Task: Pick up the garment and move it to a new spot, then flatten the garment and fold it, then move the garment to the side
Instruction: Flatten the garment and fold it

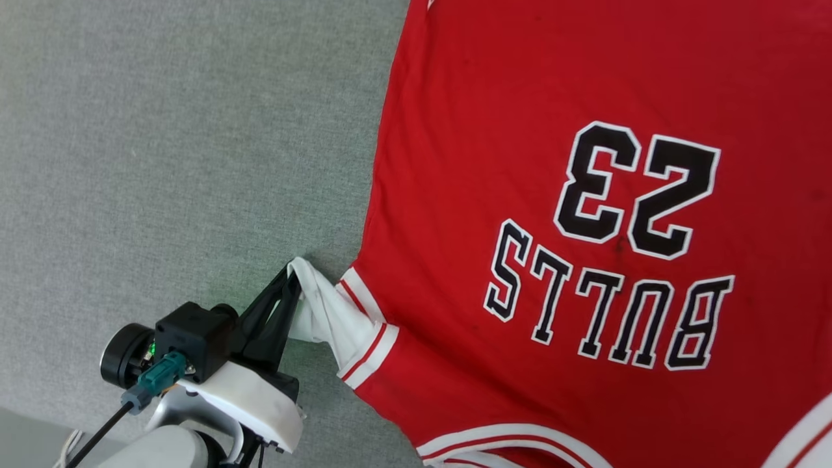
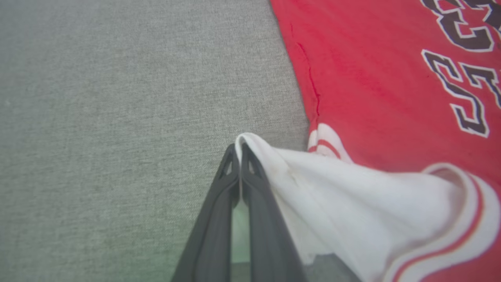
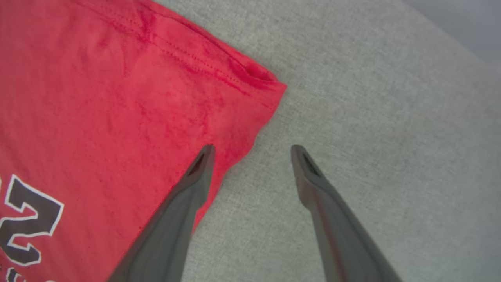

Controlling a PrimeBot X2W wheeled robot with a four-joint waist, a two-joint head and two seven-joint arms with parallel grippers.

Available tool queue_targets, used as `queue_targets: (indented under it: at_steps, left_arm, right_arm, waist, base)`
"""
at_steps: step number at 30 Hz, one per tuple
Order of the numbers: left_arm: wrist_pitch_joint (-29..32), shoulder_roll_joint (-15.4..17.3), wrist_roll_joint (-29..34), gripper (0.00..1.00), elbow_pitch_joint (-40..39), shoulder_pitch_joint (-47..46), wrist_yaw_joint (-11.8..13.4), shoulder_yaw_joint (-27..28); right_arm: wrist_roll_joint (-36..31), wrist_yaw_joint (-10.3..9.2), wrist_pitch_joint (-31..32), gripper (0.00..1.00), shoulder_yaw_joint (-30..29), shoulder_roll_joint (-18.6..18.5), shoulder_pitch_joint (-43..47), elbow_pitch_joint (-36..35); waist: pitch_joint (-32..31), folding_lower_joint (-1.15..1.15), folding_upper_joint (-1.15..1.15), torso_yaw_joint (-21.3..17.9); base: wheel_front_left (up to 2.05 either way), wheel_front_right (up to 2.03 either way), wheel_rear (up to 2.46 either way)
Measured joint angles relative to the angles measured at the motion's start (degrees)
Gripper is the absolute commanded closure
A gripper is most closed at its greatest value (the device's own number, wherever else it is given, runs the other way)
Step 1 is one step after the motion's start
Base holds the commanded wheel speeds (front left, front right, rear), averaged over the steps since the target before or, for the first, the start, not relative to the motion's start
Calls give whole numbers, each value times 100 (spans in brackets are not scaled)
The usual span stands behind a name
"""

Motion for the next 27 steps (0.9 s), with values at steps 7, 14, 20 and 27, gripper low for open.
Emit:
queue_targets:
  at_steps: [7,14,20,27]
  left_arm:
    - [-52,-73,104,100,30,-126,-2,-24]
    - [-102,-88,99,100,135,-181,-60,-11]
    - [-154,-54,38,100,253,-119,-77,24]
    - [-193,73,-108,100,249,176,9,78]
  right_arm:
    - [-153,-1,-1,0,-149,130,213,48]
    - [-93,-1,-333,100,-45,0,389,-197]
    - [174,-1,-899,100,132,31,412,-300]
    - [716,0,-1402,100,786,-499,594,-828]
  waist:
    - [352,-1,0,207]
    - [306,-1,0,188]
    - [-32,0,0,83]
    - [-636,-1,0,-129]
  base:
    - [0,0,0]
    - [0,0,0]
    - [0,0,0]
    - [0,0,0]
